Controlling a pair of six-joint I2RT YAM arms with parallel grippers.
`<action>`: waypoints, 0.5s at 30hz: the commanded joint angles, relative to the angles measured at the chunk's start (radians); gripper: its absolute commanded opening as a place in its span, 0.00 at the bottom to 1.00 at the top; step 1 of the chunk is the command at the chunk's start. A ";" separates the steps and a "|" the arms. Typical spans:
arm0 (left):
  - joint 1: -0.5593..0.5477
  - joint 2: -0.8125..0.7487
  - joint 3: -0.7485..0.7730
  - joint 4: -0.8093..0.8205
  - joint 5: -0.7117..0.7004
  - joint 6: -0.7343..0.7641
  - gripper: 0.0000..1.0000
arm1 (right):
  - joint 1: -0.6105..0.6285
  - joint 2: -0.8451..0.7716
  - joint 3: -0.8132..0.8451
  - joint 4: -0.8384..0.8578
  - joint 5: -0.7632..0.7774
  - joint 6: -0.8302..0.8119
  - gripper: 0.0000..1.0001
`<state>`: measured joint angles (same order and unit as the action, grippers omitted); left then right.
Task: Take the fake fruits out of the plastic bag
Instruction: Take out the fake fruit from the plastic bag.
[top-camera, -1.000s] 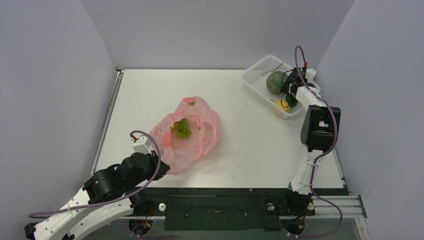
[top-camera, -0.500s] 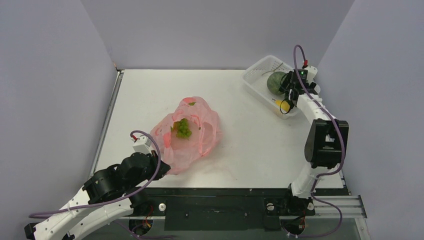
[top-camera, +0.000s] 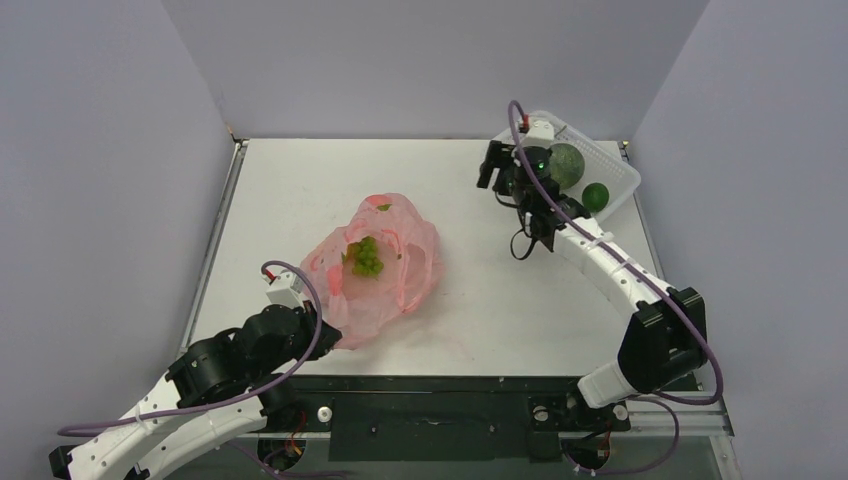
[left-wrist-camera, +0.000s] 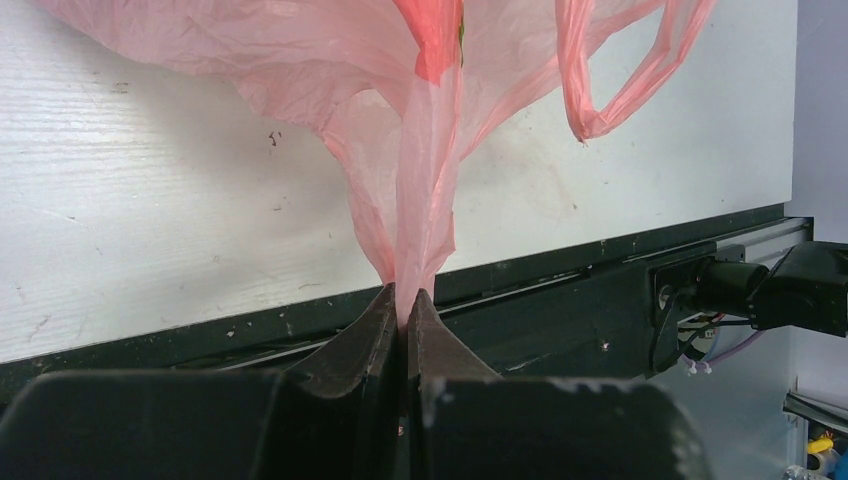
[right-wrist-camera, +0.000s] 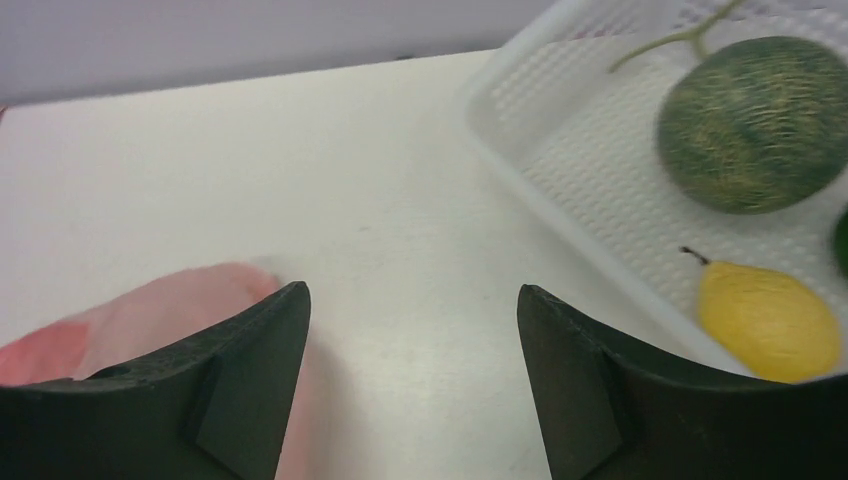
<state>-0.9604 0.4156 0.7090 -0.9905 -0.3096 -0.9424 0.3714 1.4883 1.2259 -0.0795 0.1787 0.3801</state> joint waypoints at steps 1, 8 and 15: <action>-0.001 -0.003 0.000 0.038 -0.006 -0.011 0.00 | 0.164 -0.042 -0.042 0.052 -0.080 0.003 0.71; -0.001 -0.012 -0.009 0.038 -0.009 -0.016 0.00 | 0.424 -0.050 -0.096 0.163 -0.169 0.074 0.67; -0.001 -0.007 -0.010 0.044 -0.010 -0.012 0.00 | 0.595 -0.066 -0.233 0.364 -0.250 0.054 0.59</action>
<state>-0.9604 0.4088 0.6998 -0.9905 -0.3099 -0.9543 0.8906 1.4784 1.0649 0.1093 -0.0330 0.4496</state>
